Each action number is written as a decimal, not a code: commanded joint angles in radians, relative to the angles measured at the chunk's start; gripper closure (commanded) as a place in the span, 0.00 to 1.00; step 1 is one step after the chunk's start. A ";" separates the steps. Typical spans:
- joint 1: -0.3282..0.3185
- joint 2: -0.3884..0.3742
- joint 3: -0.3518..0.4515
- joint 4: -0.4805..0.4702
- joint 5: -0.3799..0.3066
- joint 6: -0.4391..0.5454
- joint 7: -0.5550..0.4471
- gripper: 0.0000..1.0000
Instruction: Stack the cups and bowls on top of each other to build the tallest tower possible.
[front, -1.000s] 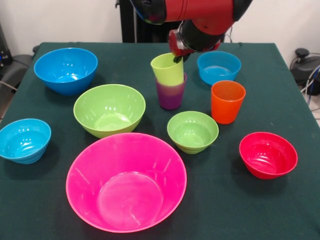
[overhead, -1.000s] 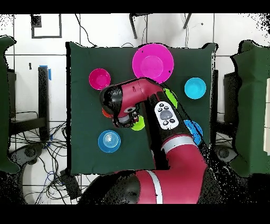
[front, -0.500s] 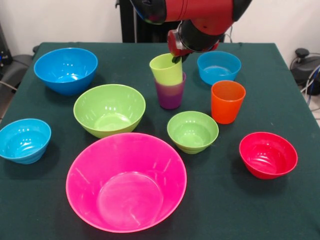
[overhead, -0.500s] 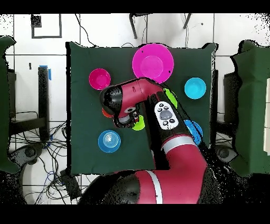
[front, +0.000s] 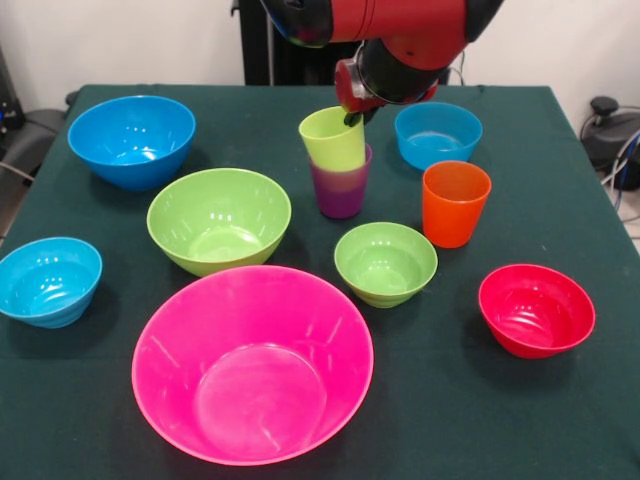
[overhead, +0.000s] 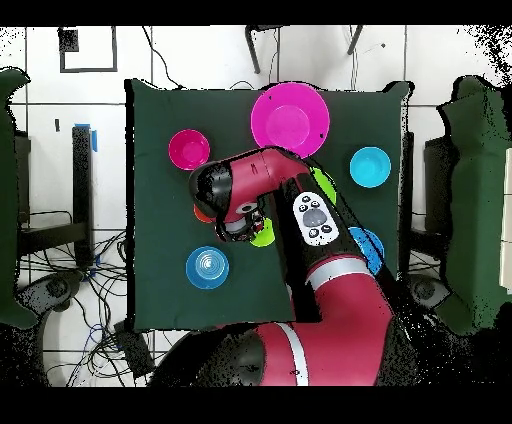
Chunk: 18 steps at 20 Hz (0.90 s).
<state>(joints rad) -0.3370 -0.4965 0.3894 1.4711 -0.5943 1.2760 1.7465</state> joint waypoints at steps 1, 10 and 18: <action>0.012 0.026 0.001 -0.014 -0.092 -0.079 -0.101 1.00; 0.016 0.025 -0.006 -0.012 -0.093 -0.079 -0.092 1.00; 0.016 0.023 -0.006 -0.007 -0.092 -0.087 -0.090 1.00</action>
<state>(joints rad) -0.3368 -0.4966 0.3847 1.4711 -0.5943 1.2760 1.7465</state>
